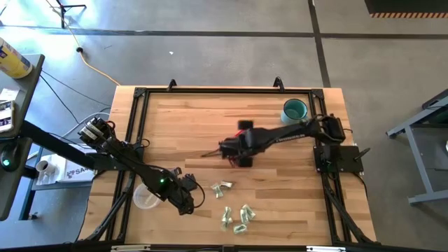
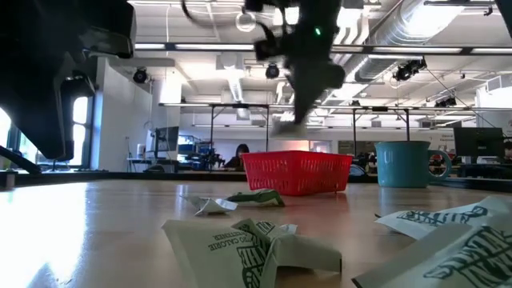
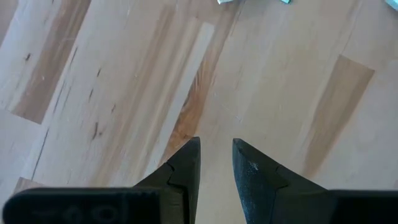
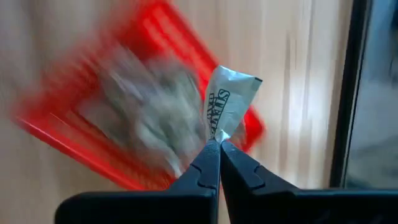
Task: Pick and place items into bin
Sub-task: Put the stevia packet into the red bin
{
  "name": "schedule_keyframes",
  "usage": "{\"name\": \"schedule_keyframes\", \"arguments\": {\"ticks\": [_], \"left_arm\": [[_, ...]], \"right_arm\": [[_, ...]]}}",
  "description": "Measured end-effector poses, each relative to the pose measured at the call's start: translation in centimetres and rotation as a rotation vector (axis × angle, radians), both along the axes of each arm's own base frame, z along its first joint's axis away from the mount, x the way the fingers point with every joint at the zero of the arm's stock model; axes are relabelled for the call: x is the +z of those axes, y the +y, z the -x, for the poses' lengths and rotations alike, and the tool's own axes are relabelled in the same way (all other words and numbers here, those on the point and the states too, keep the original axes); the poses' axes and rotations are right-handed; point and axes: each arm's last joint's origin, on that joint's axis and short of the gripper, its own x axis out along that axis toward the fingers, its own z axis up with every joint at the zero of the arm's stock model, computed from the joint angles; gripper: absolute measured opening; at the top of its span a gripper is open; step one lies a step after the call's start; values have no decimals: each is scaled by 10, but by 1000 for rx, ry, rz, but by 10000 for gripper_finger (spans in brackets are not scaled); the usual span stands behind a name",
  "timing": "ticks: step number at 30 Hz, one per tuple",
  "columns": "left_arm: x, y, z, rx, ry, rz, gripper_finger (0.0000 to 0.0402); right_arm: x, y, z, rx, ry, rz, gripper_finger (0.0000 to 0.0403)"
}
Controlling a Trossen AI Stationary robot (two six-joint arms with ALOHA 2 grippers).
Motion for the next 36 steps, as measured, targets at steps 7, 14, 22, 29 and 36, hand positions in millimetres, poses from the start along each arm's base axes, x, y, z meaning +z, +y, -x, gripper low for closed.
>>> {"name": "schedule_keyframes", "arguments": {"ticks": [7, 14, 22, 29, 36], "left_arm": [[1, 2, -1, 26, -50, -70, 127], [0, 9, -11, -62, -76, -81, 127], [-14, 20, -48, -469, -276, -211, 175], [-41, 39, -68, -634, -224, -222, 253], [-45, 50, -78, -709, -266, -199, 250]], "right_arm": [[-18, -18, 1, -54, 5, -212, 47], [-1, 2, -7, 35, -60, -158, 195], [10, 49, 13, 206, 24, -77, 350], [-1, 87, 47, 178, 51, -94, 395], [-18, 108, 67, 119, 60, -107, 387]]}}
